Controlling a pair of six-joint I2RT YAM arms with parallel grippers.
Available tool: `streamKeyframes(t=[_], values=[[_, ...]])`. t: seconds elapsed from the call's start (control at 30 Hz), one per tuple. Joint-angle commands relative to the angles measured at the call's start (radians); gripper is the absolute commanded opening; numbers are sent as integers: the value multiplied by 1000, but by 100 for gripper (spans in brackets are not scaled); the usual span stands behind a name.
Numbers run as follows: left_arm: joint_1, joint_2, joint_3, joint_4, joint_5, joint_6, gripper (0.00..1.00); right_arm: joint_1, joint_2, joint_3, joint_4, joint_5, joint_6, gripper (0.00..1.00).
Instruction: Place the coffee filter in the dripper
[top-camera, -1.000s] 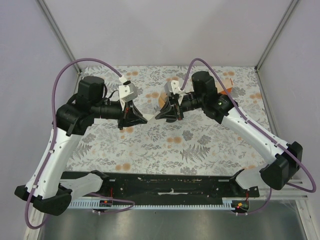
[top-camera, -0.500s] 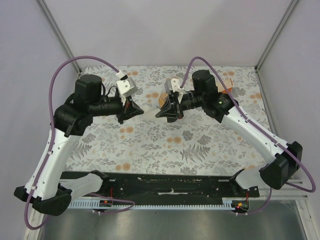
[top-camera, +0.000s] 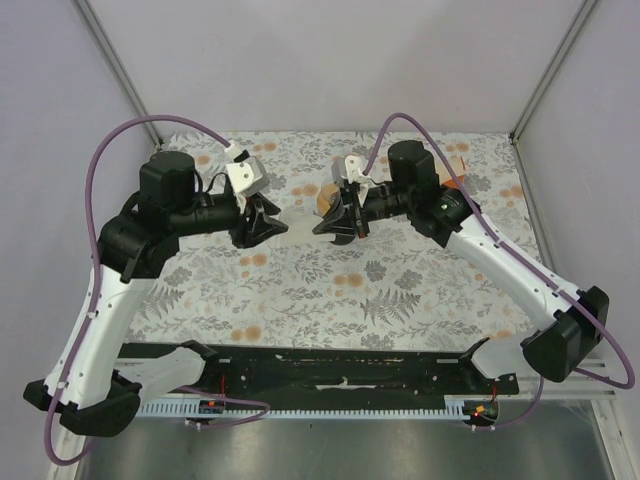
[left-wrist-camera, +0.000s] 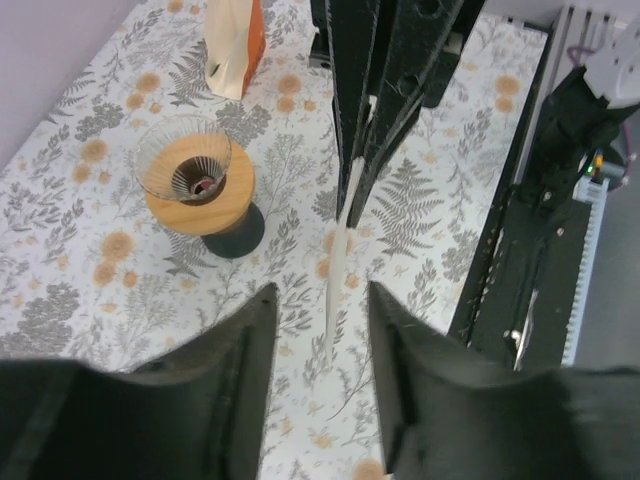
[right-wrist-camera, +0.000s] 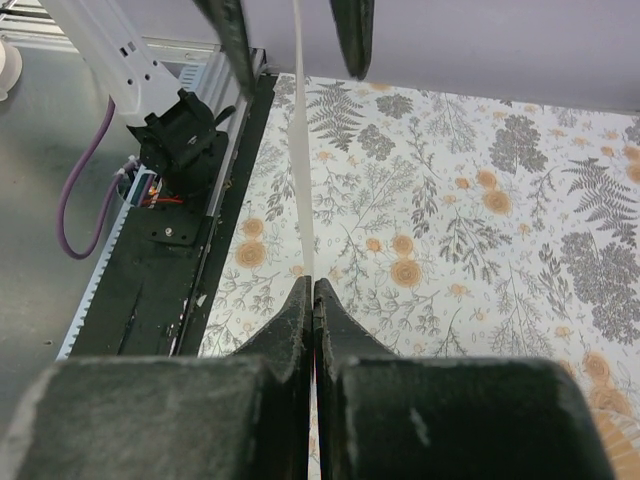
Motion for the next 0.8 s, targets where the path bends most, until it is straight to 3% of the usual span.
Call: streamKeyframes(t=[0.0,0.2,0.43,0.6,0.7,0.77], values=[[4,-27,15,-10,60,33,57,-13,-53,-14,-19,8,12,0],[4,-18,-23,2,74,36,64,-11,-92,-12,-8,-43,18,0],[-1,-1,-63,103,210,-59,61,-8,-108,-15,8,-57,29,0],[-7,-1,-100,163,256,-119,44,-8,-100,-8,16,-56,35,0],[-13,0,-120,191,287,-154,23,-7,-97,-5,22,-49,42,0],[-16,-3,-129,199,284,-162,2,-7,-102,-2,22,-44,44,0]])
